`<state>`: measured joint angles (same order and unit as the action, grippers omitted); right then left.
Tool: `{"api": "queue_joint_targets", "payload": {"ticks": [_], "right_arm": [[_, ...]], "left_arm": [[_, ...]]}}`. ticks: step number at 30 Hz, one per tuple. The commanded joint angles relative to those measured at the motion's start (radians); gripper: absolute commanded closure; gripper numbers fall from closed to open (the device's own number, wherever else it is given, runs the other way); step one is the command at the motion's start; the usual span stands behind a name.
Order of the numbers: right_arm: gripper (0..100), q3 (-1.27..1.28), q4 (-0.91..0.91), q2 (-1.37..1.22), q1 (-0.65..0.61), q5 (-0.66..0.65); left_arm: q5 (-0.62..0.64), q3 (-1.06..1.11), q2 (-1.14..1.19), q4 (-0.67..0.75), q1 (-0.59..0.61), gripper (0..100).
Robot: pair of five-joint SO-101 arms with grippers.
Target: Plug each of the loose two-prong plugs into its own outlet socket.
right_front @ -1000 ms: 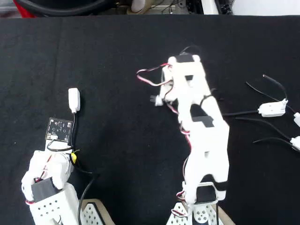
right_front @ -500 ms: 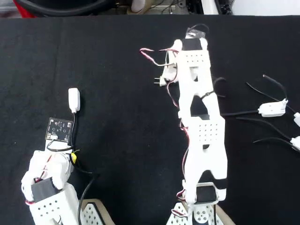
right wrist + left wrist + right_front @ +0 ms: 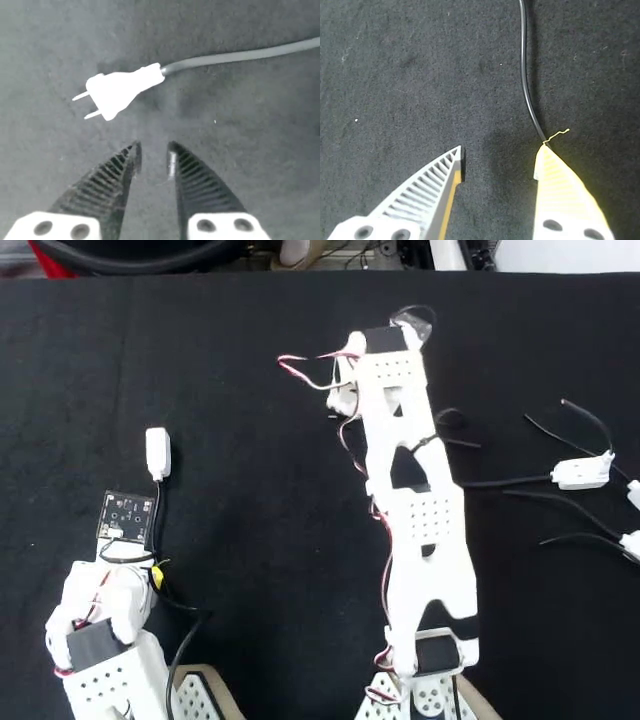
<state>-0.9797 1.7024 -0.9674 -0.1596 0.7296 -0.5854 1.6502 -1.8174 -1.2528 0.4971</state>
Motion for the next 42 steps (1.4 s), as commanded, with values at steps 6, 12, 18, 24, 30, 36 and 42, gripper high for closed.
{"api": "queue_joint_targets", "payload": {"ticks": [6,12,18,24,30,36,42], "right_arm": [[78.3,-0.054,-0.094,-0.027,-0.025,0.015],[78.3,-0.173,-0.014,-0.013,-0.020,0.012],[78.3,-0.246,-0.049,-0.085,-0.018,0.037],[78.3,-0.271,-0.118,-0.162,-0.017,0.074],[78.3,-0.297,-0.123,-0.219,0.003,0.123],[80.2,-0.387,-0.121,-0.275,0.026,0.121],[93.1,-0.498,-0.118,-0.340,0.063,0.117]], "left_arm": [[-0.008,-0.010,-0.005,-0.005,0.002,76],[-0.008,-0.010,-0.005,-0.005,0.002,76],[-0.008,-0.008,-0.005,-0.005,0.001,76],[-0.008,-0.008,-0.005,-0.005,0.001,76],[-0.008,-0.008,-0.005,-0.005,0.001,76],[-0.008,-0.008,-0.005,-0.005,0.001,76],[-0.008,-0.008,-0.005,-0.005,0.001,76]]}}
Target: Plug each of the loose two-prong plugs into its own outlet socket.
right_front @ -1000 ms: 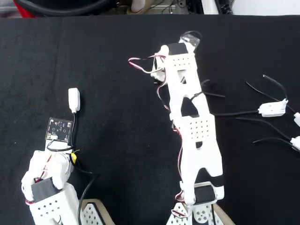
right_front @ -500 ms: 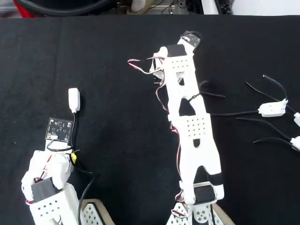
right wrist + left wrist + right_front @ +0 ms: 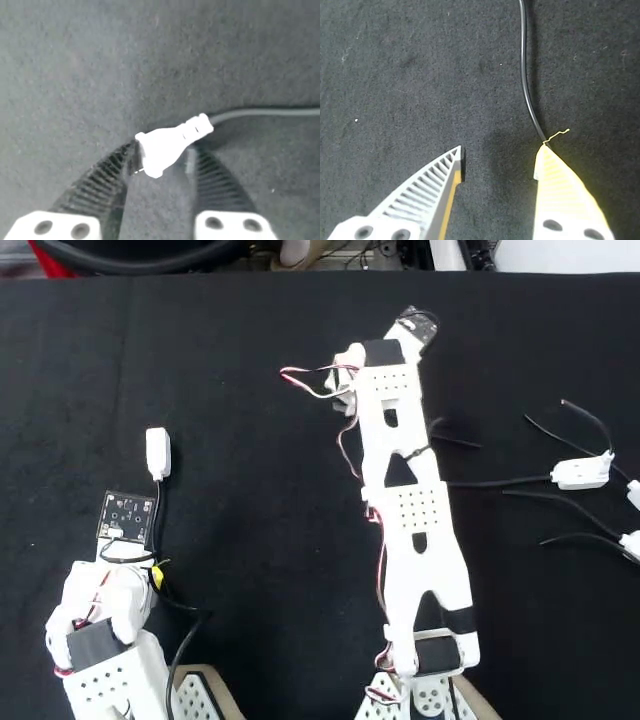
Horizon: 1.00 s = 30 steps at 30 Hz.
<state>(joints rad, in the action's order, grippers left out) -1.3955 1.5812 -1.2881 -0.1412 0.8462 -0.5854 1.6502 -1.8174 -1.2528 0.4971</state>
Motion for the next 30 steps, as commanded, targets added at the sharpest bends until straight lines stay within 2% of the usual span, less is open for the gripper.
{"api": "queue_joint_targets", "payload": {"ticks": [1,5,11,19,24,30], "right_arm": [[92.8,-0.102,0.018,-0.025,0.046,0.000],[94.3,-0.214,0.098,-0.045,0.043,-0.011],[94.4,-0.275,0.164,-0.050,0.038,-0.149],[94.5,-0.265,0.187,-0.031,-0.052,-0.500],[94.5,-0.229,0.189,-0.028,-0.044,-0.626],[94.4,-0.022,0.189,0.097,-0.006,-0.646]], "left_arm": [[-0.008,-0.008,-0.005,-0.005,0.001,76],[-0.008,-0.008,-0.005,-0.005,0.001,76],[-0.008,-0.008,-0.005,-0.005,0.001,76],[-0.008,-0.007,-0.005,-0.005,0.001,76],[-0.008,-0.007,-0.005,-0.003,0.001,76],[-0.008,-0.007,-0.005,-0.003,0.001,76]]}}
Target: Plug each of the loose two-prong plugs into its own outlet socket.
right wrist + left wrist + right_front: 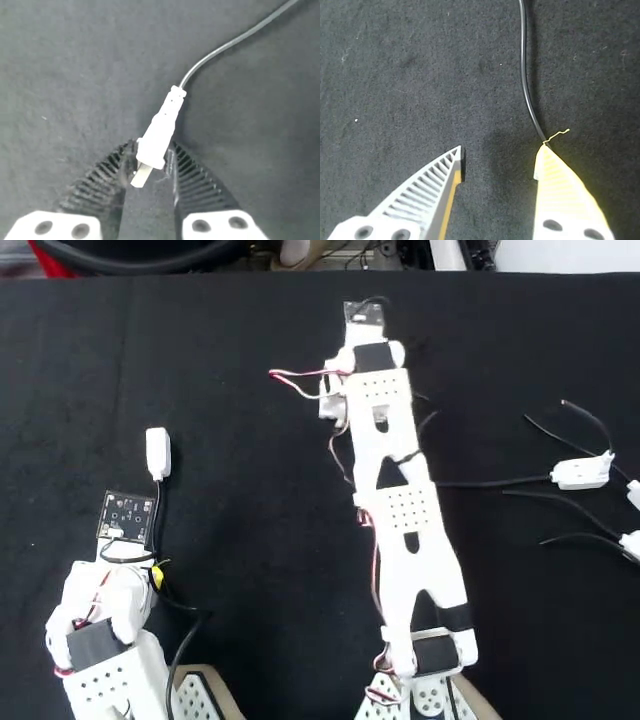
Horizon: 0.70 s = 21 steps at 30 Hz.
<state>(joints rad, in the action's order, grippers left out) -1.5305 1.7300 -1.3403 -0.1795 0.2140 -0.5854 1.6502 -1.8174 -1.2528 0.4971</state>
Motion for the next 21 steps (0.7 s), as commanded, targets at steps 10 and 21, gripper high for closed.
{"api": "queue_joint_targets", "payload": {"ticks": [10,21], "right_arm": [[94.3,0.888,0.032,0.636,0.020,-0.204],[94.3,1.735,-0.324,1.124,-0.161,-0.562]], "left_arm": [[-0.008,-0.007,-0.005,-0.003,0.001,76],[-0.008,-0.007,-0.005,-0.005,0.001,76]]}}
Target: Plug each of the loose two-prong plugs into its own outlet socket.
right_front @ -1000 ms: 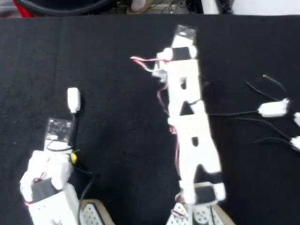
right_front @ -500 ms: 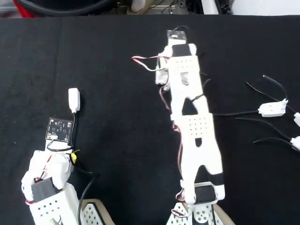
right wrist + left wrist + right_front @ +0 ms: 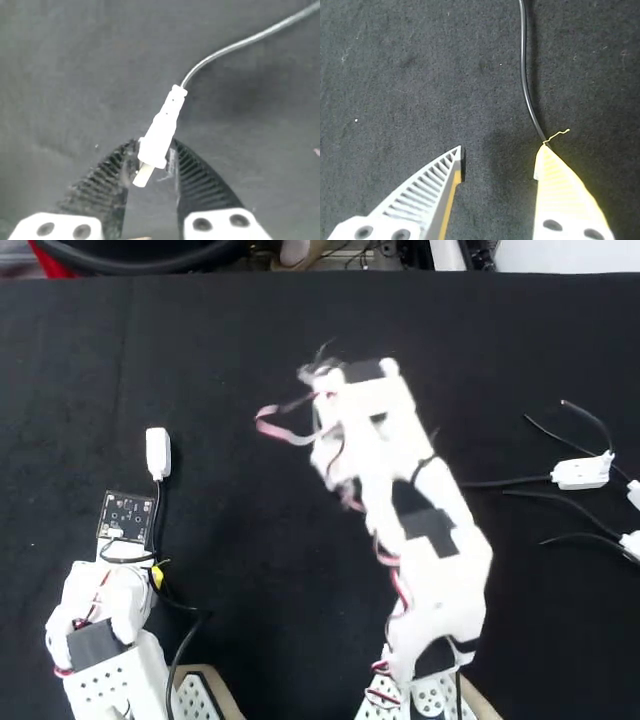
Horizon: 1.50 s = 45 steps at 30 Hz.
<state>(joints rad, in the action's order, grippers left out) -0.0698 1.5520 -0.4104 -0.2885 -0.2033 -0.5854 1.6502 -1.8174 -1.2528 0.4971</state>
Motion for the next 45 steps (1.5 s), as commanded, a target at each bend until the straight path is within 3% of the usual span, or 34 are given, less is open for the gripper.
{"api": "queue_joint_targets", "payload": {"ticks": [1,6,10,35,41,45], "right_arm": [[94.3,0.338,-0.187,0.229,-0.057,-0.190],[94.2,0.587,-0.319,0.364,-0.064,-0.394],[94.2,0.653,-0.331,0.404,-0.063,-0.453],[93.9,0.584,-0.310,0.403,-0.166,-0.350],[79.1,0.579,-0.252,0.403,-0.164,-0.348],[80.0,0.567,-0.245,0.407,-0.164,-0.342]], "left_arm": [[-0.008,-0.007,-0.005,-0.005,0.001,76],[-0.008,-0.007,-0.005,-0.005,0.001,76],[-0.008,-0.007,-0.005,-0.005,0.001,76],[-0.049,-0.010,-0.005,-0.026,0.010,76],[-0.049,-0.010,-0.005,-0.026,0.010,76],[-0.049,-0.010,-0.005,-0.026,0.010,76]]}}
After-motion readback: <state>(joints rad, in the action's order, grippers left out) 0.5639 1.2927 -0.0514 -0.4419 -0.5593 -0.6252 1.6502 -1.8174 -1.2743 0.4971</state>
